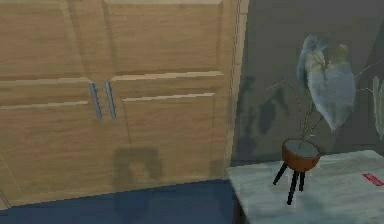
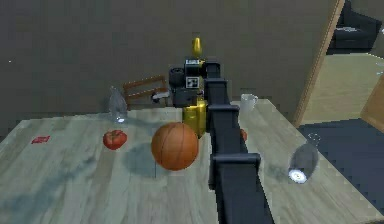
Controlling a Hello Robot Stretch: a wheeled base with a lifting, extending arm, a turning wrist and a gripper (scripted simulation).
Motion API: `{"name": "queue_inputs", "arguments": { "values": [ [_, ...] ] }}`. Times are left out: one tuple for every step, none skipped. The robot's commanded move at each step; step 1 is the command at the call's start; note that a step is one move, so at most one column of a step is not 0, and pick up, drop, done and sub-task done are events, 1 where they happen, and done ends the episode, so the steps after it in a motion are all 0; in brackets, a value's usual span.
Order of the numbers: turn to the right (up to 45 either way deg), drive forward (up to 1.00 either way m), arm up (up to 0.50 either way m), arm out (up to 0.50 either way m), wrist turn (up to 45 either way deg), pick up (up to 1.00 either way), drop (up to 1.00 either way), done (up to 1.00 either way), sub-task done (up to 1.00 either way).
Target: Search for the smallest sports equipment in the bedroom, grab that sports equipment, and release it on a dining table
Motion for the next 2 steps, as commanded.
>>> {"name": "queue_inputs", "arguments": {
  "values": [
    [0.0, 0.00, 0.00, -0.08, 0.0, 0.00, 0.00, 0.00, 0.00],
    [0.0, 0.00, 0.00, 0.00, 0.0, 0.00, 0.00, 1.00, 0.00]
  ]
}}
